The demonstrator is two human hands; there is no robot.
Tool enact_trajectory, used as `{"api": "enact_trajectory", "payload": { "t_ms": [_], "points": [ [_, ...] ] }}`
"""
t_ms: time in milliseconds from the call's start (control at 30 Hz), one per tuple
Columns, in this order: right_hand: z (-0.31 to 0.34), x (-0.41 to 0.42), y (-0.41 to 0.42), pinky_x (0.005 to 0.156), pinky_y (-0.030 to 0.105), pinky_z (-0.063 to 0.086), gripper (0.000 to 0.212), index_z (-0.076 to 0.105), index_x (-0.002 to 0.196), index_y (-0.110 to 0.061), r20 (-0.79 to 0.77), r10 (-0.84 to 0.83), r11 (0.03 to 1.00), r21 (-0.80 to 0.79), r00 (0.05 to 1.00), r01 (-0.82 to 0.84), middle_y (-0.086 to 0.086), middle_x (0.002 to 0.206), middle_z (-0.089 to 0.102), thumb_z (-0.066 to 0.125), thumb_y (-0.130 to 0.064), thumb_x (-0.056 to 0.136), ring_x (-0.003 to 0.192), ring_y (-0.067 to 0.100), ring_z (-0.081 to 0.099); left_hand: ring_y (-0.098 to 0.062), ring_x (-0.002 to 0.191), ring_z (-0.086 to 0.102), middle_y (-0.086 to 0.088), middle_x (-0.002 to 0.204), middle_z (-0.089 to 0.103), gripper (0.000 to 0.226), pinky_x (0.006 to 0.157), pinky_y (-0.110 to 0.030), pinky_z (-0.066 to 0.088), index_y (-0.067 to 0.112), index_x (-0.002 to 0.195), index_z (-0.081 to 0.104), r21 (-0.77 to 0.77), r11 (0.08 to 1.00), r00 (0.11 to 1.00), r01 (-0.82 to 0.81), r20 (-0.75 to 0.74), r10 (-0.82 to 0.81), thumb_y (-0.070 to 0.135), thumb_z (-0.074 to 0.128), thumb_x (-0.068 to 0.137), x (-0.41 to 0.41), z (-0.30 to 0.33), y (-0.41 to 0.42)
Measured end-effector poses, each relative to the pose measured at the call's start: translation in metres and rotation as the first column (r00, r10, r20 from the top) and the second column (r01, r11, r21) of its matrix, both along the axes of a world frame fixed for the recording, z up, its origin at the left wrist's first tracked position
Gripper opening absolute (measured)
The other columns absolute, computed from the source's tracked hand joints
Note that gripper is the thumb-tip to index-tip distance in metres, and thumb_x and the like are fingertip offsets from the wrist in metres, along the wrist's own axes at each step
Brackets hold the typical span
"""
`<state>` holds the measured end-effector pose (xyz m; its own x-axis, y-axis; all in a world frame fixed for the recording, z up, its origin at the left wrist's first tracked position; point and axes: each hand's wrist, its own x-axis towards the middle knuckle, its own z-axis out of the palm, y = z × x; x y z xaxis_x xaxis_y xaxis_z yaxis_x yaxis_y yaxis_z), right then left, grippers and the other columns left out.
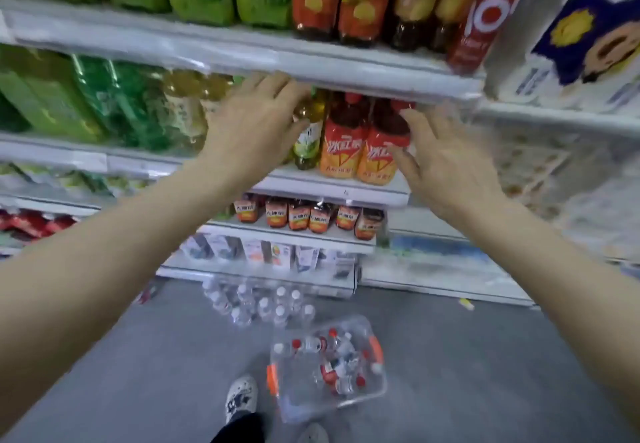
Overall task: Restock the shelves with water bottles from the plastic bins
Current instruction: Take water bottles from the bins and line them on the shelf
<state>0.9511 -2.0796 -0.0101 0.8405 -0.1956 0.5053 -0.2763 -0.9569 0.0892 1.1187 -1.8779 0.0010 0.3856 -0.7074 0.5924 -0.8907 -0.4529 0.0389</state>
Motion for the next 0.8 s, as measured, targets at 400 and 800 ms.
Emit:
{"api": "enact_trajectory", "payload": {
  "t_ms": [400,800],
  "points": [
    [-0.358,-0.052,0.042,0.06,0.04,0.053,0.047,0.057,0.124,-0.003,-0.358,0.001,0.934,0.333,0.934,0.126,0.02,0.108,0.061,0.039,-0.034,0.094,0.08,0.038,0.06,-0.033,0.099,0.062,-0.007,0.111,0.064,0.033,0.081,-0.04,0.053,0.015,0.113,0.063,0.287,0.953,0.888,0.097,-0.457,0.047,0.023,0.069,0.082,-0.056,-0.378,0.045],
    [-0.68,-0.095,0.136,0.059,0.04,0.053,0.048,0.057,0.123,-0.007,-0.643,0.116,0.81,0.503,0.757,0.303,0.018,0.11,0.061,0.073,-0.021,0.08,0.086,0.037,0.063,-0.036,0.102,0.058,-0.009,0.116,0.062,0.049,0.077,-0.045,0.055,0.013,0.117,0.062,0.569,0.807,0.657,0.157,-0.671,0.345,0.017,0.081,0.071,-0.133,-0.692,0.119]
  ]
}}
